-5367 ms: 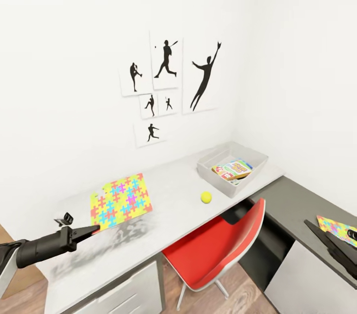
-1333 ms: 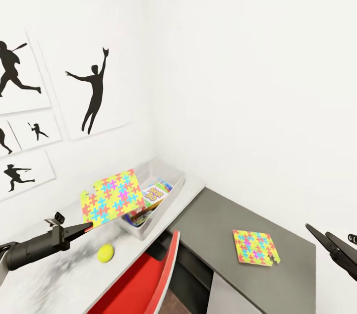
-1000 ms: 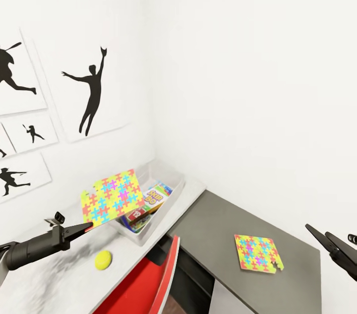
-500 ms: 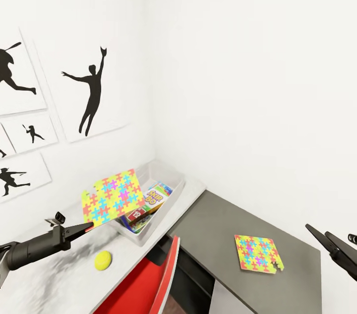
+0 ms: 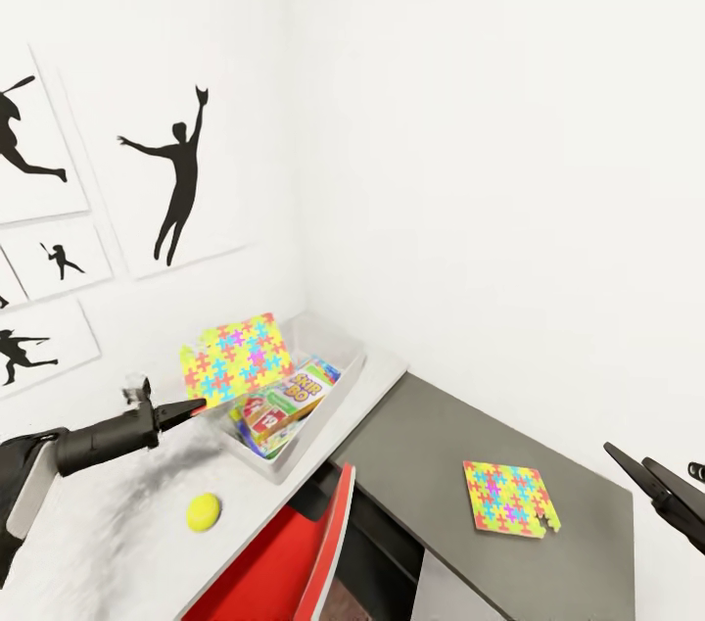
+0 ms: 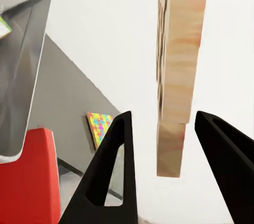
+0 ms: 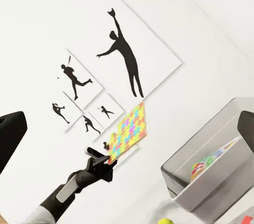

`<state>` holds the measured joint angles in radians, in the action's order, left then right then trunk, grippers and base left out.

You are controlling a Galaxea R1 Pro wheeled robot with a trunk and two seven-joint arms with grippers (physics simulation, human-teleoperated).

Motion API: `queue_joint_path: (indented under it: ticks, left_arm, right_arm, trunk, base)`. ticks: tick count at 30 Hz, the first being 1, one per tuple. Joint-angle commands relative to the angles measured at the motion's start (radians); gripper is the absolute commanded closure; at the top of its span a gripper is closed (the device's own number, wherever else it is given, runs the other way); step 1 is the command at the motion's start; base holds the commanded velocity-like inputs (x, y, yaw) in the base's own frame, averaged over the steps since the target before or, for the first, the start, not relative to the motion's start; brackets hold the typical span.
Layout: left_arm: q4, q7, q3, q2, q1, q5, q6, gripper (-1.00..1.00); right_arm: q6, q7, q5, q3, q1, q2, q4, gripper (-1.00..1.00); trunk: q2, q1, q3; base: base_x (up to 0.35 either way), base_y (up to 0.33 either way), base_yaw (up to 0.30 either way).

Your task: Put all the toys in the child's room - the three board games (two on the bed and one on the table), the two jigsaw puzzles on the table, and the tennis ball on the table - inside the toy box on the table in the child's room.

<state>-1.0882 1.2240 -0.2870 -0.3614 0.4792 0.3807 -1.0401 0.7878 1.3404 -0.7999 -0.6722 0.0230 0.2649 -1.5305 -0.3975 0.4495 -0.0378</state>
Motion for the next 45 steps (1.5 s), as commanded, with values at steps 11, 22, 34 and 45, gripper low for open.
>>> queue_joint_path:
  ticks: [11,22,34,45]
  left_arm:
    - [0.359,-0.379,0.084,0.145,0.334,0.002,-0.005,1.00]
    - [0.489,-0.648,0.085,0.209,0.425,0.009,0.002,1.00]
    - [0.539,-0.732,0.079,0.224,0.464,0.012,0.006,1.00]
    - [0.539,-0.737,0.029,0.225,0.504,0.012,0.016,1.00]
  right_arm:
    - [0.020,-0.001,-0.007,-0.001,0.000,0.002,0.002,-1.00]
    - [0.038,0.001,-0.009,-0.030,0.000,0.002,0.003,-1.00]
    - [0.053,0.004,-0.008,-0.077,0.000,0.002,0.004,-1.00]
    - [0.053,0.005,-0.006,-0.078,0.000,0.001,0.003,-1.00]
  trunk:
    - [-0.002,0.000,-0.020]
    - [-0.002,0.000,-0.038]
    - [-0.002,0.000,-0.058]
    - [-0.002,0.000,-0.076]
  base:
    - [0.000,0.000,0.000]
    - [0.000,0.000,0.000]
    - [0.000,0.000,0.000]
    - [0.000,0.000,0.000]
